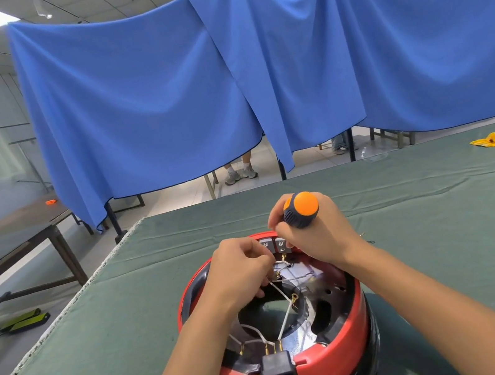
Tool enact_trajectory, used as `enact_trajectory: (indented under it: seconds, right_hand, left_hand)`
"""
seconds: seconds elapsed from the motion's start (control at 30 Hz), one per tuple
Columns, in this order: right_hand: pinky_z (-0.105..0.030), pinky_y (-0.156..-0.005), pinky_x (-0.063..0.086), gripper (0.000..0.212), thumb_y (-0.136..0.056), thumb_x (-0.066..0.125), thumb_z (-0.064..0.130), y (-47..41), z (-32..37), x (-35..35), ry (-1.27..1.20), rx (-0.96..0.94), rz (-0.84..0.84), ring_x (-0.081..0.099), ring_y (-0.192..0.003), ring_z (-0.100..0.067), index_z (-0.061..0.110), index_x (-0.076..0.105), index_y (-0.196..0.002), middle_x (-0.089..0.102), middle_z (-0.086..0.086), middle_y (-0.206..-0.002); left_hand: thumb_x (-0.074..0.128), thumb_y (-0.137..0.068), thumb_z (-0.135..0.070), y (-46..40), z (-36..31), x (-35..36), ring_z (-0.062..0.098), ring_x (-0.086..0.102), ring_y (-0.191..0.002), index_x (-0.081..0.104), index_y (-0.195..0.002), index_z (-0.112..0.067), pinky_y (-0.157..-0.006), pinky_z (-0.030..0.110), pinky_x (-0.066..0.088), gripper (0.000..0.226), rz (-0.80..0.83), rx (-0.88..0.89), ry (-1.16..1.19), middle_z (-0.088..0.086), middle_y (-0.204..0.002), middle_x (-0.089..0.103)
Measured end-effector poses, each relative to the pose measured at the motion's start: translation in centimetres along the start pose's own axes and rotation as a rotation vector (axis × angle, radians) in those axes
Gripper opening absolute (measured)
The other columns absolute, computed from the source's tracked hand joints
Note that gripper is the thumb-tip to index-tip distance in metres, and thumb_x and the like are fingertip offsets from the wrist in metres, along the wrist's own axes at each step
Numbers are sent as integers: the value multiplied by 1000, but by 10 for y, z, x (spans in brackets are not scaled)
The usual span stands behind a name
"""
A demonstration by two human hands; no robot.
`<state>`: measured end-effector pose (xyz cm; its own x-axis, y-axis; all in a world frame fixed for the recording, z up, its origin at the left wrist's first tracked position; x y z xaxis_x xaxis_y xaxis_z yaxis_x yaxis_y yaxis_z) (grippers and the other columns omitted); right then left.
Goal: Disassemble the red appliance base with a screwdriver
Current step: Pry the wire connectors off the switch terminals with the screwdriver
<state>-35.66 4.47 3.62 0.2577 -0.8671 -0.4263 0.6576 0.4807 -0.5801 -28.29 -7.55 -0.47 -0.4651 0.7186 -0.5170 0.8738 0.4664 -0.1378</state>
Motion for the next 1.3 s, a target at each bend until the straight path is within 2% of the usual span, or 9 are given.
enact_trajectory:
  seconds: [0.27,0.4,0.57,0.73,0.8,0.9,1.03,1.13,1.3]
  right_hand:
    - [-46,-67,57,30,-77,63,3,0,-1,0,0,-6,12,64,-67,-21,30,63,-65,70,0,-73]
    - [-45,-66,57,30,-77,64,4,0,-1,0,5,-17,9,65,-65,-20,31,63,-65,70,0,-73]
    - [-40,-68,57,36,-78,65,7,-1,-3,2,33,-7,16,61,-64,-13,40,59,-64,68,6,-71]
    - [-40,-73,54,6,-80,74,22,0,-1,12,88,-57,112,64,-78,-18,21,69,-82,70,4,-81]
    - [-41,-76,53,13,-81,74,27,2,2,15,108,-90,150,64,-86,-18,23,71,-93,71,5,-90]
    - [-43,-77,51,16,-82,74,26,2,5,17,139,-117,181,63,-89,-20,22,72,-97,69,2,-93]
    - [-43,-75,51,14,-82,75,23,0,3,18,195,-131,179,61,-87,-21,19,72,-95,66,1,-92]
    - [-44,-73,50,9,-81,75,15,0,5,9,166,-159,67,61,-84,-23,17,71,-89,66,0,-89]
    - [-41,-70,49,12,-80,74,10,-10,-7,-39,228,-120,-199,62,-81,-24,21,69,-79,65,3,-86]
  left_hand:
    - [57,-79,0,0,1,-4,8,54,-47,65,-61,-21,-39,20,39,30,-33,27,-151,-8,-54,64]
    - [56,-81,-1,2,-9,-13,9,56,-56,66,-68,-21,-50,23,43,26,-151,128,-144,-2,-67,67]
    - [56,-84,-5,11,-29,-22,14,58,-76,68,-84,-17,-71,33,50,16,-332,318,-353,-5,-80,64]
    - [62,-78,-1,27,-51,-31,13,47,-62,63,-80,-11,-57,26,39,10,-564,549,-399,-2,-77,61]
    - [63,-77,2,29,-52,-34,8,45,-58,63,-79,-11,-56,18,36,13,-591,581,-323,-4,-73,60]
    - [61,-78,5,26,-47,-37,5,50,-59,64,-79,-14,-57,9,37,19,-559,561,-161,-13,-68,57]
    - [62,-80,6,26,-48,-37,8,55,-63,64,-82,-18,-57,19,45,24,-522,596,-25,-12,-73,61]
    - [60,-80,-10,30,-51,-40,9,53,-64,61,-98,-22,-56,19,42,21,-563,610,22,-13,-89,60]
    - [54,-79,-18,17,-32,-34,7,53,-90,56,-112,-25,-71,29,40,34,-493,321,-239,-14,-103,53]
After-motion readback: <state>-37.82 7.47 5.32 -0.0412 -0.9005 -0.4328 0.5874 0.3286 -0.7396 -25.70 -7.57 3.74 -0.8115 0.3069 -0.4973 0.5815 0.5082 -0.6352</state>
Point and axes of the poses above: each hand's wrist, its own y-axis away from the middle knuckle, its own x-axis out of the palm, z = x × y, the point moved 7 cm from there along -y, towards the middle knuckle
